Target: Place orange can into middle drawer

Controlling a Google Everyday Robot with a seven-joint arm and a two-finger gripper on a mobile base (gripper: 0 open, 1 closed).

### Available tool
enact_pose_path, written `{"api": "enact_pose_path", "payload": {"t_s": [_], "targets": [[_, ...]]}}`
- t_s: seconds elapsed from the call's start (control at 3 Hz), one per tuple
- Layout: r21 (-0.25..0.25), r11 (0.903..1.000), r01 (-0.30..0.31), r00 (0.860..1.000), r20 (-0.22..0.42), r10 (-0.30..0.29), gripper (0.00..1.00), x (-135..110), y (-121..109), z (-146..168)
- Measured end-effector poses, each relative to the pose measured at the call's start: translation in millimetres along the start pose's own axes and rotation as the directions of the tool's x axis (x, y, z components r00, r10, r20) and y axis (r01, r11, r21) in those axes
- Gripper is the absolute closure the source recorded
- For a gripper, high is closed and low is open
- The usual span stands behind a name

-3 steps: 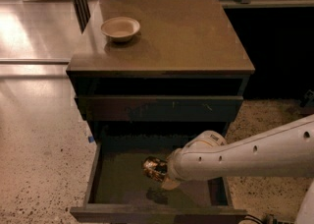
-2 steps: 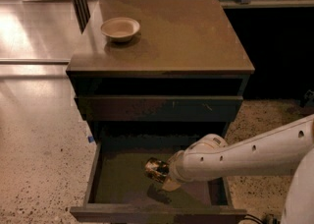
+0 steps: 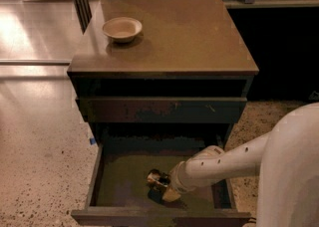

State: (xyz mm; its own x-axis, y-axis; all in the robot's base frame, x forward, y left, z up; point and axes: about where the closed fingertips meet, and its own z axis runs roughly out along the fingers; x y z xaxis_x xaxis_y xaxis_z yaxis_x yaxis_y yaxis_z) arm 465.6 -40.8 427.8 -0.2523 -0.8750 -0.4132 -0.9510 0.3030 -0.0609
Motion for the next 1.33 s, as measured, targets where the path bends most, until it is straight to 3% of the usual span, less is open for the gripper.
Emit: {"api": "enact_pose_path", "payload": {"t_s": [0.33,1.0,1.33], "targets": [[0.024,0.9997,0.007,1.0,-0.004,-0.007,1.0,1,-32,36],[0.026,0.9996,-0.014,0.999,-0.037,0.015,1.0,14,-46,58],[0.026,0.9996,-0.014,0.999,-0.037,0.015,0.75,14,-46,58]]}}
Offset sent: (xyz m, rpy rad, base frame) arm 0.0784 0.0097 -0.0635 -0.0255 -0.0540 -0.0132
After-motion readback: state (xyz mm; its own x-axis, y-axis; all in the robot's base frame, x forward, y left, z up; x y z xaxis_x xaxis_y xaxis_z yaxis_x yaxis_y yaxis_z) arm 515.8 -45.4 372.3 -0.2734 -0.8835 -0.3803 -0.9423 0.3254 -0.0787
